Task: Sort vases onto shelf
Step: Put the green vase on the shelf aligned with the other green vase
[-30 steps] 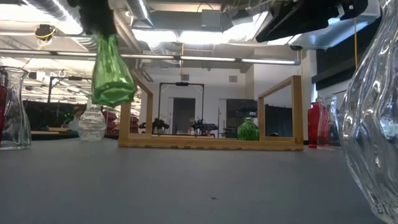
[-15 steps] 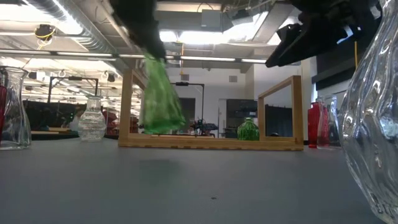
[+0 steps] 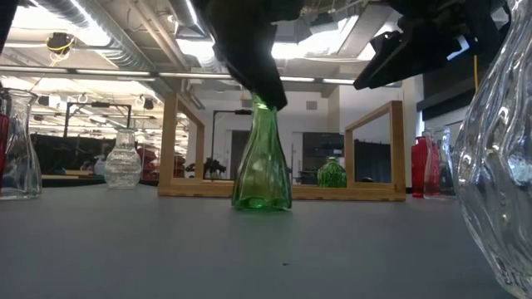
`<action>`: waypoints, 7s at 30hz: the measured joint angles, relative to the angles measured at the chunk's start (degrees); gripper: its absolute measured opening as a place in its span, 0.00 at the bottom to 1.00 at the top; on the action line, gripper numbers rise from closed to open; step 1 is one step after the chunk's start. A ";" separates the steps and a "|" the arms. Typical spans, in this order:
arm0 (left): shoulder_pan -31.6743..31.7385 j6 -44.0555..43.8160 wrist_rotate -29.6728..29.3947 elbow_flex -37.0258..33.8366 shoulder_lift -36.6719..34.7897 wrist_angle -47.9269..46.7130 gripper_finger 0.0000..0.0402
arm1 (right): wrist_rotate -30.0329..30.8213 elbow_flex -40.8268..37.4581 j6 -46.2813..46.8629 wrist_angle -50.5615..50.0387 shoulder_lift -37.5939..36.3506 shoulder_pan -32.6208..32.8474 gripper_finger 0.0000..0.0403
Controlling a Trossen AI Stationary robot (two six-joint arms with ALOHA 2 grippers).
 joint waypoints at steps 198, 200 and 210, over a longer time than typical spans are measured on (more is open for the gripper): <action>-8.72 2.47 -15.08 -41.92 -38.93 30.29 0.57 | -22.68 16.10 -10.18 -12.81 7.34 -40.98 0.30; -8.72 2.45 -15.07 -41.92 -38.93 30.49 0.57 | -22.69 14.89 -10.40 -11.10 7.45 -41.71 0.30; -8.72 2.47 -15.03 -41.92 -38.93 30.54 0.57 | -23.75 12.68 -10.67 -7.34 11.86 -43.95 0.30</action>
